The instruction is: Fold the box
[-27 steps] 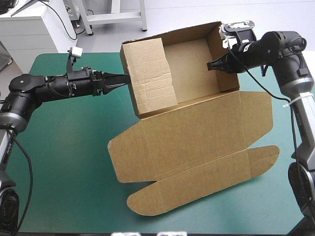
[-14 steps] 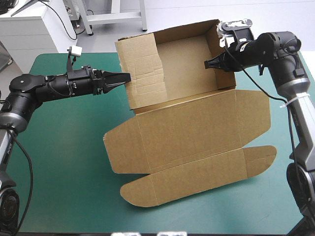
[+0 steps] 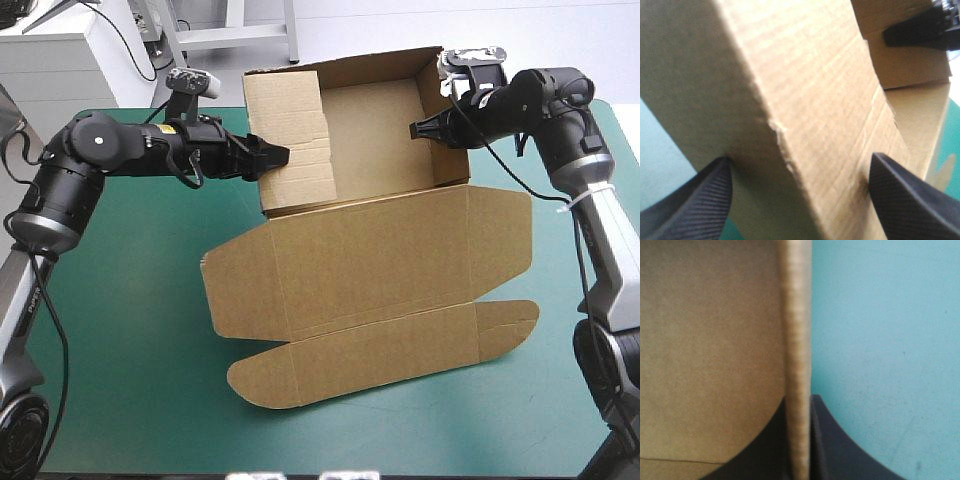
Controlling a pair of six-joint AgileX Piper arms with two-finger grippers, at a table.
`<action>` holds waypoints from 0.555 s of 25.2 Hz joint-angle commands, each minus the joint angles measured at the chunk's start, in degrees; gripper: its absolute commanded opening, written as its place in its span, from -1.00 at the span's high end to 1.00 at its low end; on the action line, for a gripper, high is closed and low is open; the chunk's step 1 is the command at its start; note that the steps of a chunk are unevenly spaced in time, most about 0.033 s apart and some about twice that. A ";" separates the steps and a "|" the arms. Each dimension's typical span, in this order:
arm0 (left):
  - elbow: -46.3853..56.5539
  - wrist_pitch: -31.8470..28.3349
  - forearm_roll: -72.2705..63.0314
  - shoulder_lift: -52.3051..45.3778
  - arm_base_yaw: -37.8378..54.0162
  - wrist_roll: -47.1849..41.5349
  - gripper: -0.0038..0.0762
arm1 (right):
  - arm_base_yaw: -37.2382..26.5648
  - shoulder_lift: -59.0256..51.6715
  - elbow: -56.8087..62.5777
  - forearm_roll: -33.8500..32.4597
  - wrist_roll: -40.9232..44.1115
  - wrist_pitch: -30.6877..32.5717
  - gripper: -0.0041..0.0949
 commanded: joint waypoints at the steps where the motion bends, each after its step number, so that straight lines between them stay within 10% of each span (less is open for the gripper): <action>1: -6.82 -2.89 15.85 0.33 -5.00 -15.18 -0.38 | 0.18 -2.67 -1.92 3.22 0.61 -3.67 0.95; 9: -12.66 -0.26 21.83 6.72 -6.98 -25.49 -0.01 | 0.18 -2.67 -1.92 1.79 0.39 -3.18 0.95; 14: -12.80 -0.12 21.46 6.89 -6.98 -25.49 0.58 | 0.18 -2.01 -1.92 1.53 0.39 -2.39 0.95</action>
